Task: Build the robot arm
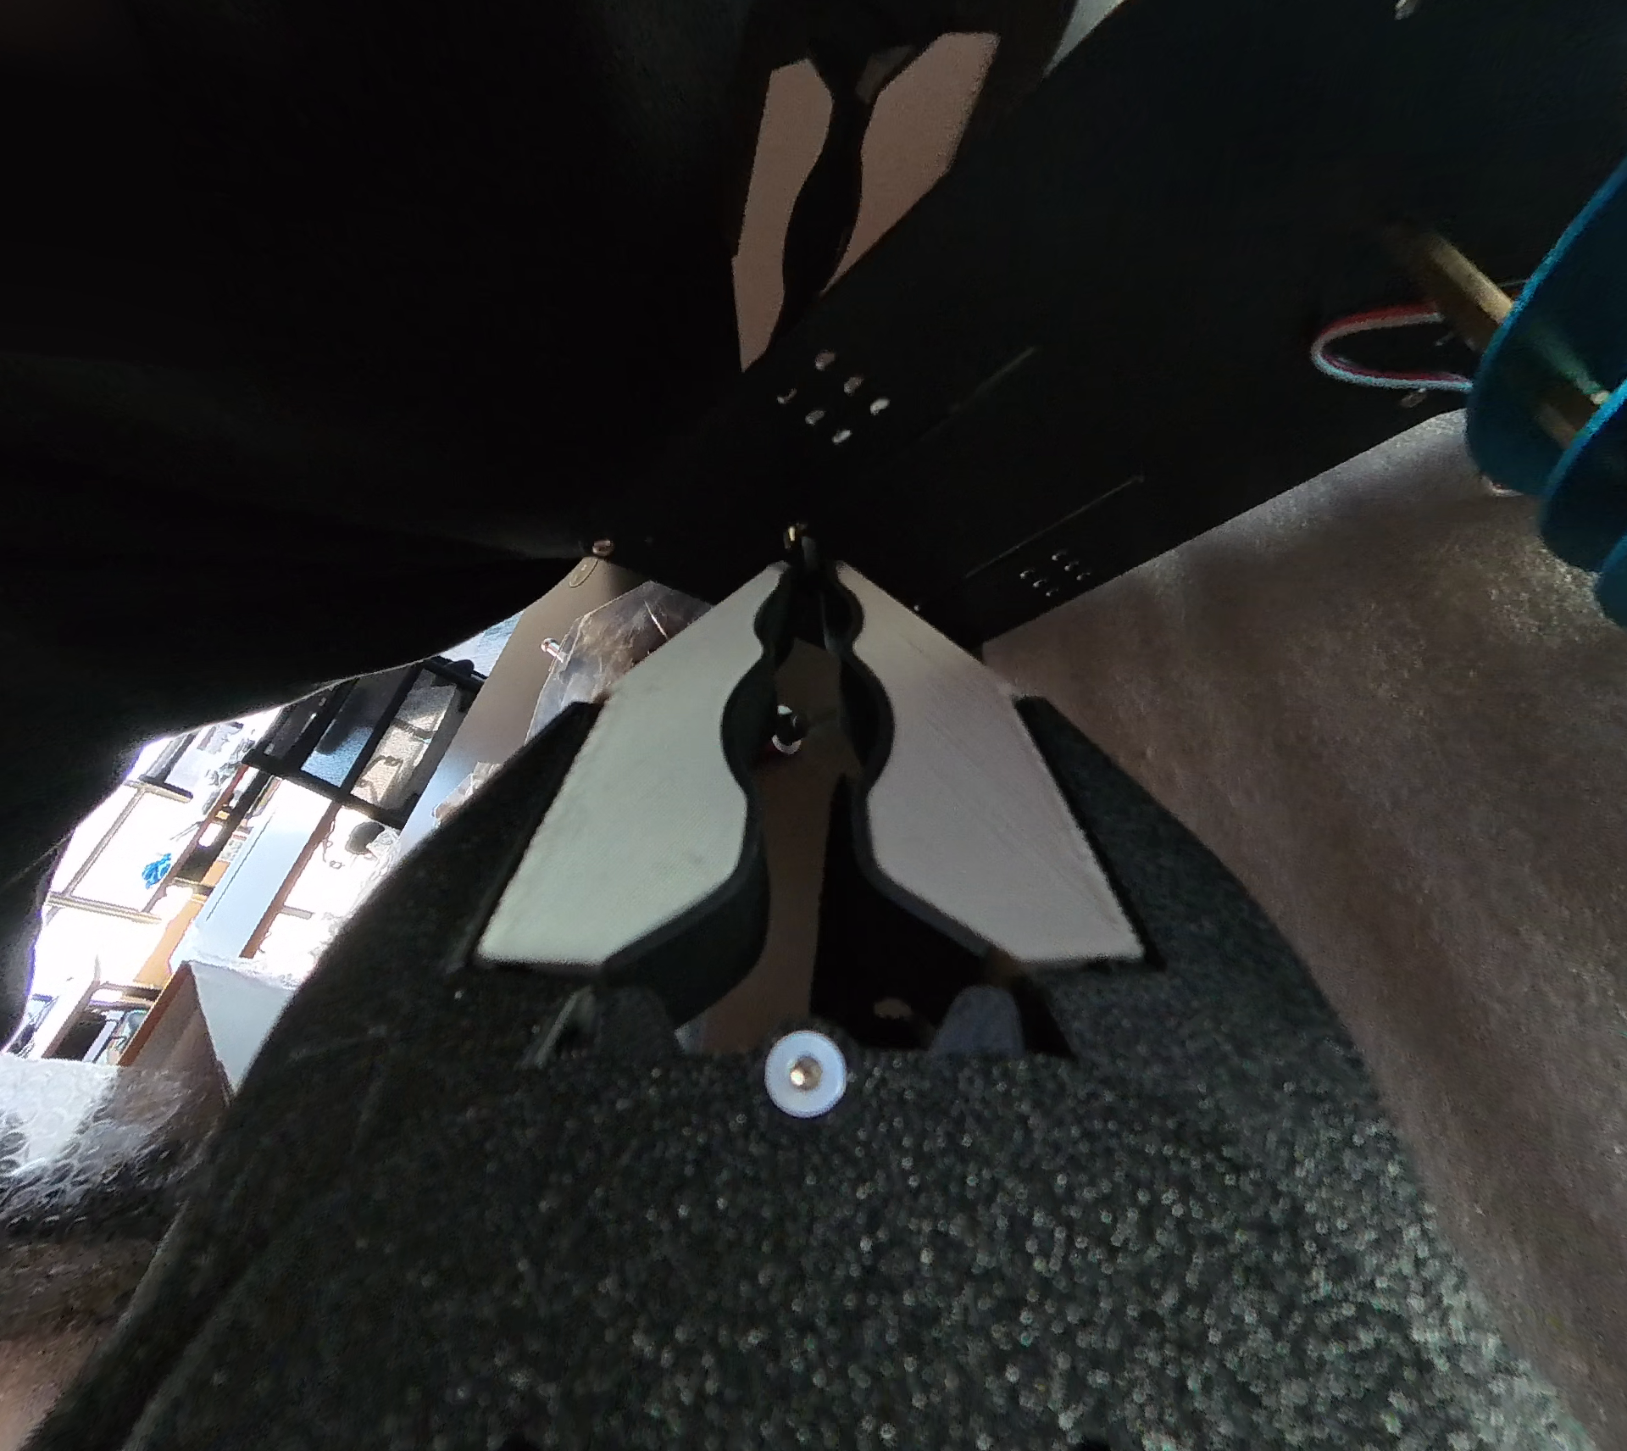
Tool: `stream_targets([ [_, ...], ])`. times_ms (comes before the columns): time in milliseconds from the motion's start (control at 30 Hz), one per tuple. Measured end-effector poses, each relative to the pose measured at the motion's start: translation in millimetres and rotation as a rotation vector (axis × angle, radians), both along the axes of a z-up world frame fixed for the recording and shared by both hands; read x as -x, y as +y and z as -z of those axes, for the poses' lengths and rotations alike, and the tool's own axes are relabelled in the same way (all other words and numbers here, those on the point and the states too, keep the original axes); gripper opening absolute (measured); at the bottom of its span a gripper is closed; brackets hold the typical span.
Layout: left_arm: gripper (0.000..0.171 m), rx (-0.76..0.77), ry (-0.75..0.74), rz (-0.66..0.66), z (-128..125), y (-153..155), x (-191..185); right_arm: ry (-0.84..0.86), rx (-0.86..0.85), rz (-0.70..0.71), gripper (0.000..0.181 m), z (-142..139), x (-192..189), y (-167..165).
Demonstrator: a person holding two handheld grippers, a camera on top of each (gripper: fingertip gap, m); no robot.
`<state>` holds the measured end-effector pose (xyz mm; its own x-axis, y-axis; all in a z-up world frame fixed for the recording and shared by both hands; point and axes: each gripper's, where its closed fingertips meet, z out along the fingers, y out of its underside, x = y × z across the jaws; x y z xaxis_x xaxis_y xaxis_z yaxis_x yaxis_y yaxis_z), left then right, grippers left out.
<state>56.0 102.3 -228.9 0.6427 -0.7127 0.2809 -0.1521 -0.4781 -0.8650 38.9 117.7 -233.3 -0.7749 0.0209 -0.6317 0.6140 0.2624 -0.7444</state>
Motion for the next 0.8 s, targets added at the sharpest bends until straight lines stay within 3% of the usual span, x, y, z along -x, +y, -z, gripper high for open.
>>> stream_targets([
  [533,0.0,-0.009,0.0,0.068,-1.4,3.6,0.1,-0.001,0.009,-0.015,0.004,0.7,-3.0,-0.7],
  [800,0.0,-0.003,-0.017,0.064,-1.7,3.7,0.8,0.165,-0.005,-0.001,0.003,-1.8,-1.5,-0.4],
])
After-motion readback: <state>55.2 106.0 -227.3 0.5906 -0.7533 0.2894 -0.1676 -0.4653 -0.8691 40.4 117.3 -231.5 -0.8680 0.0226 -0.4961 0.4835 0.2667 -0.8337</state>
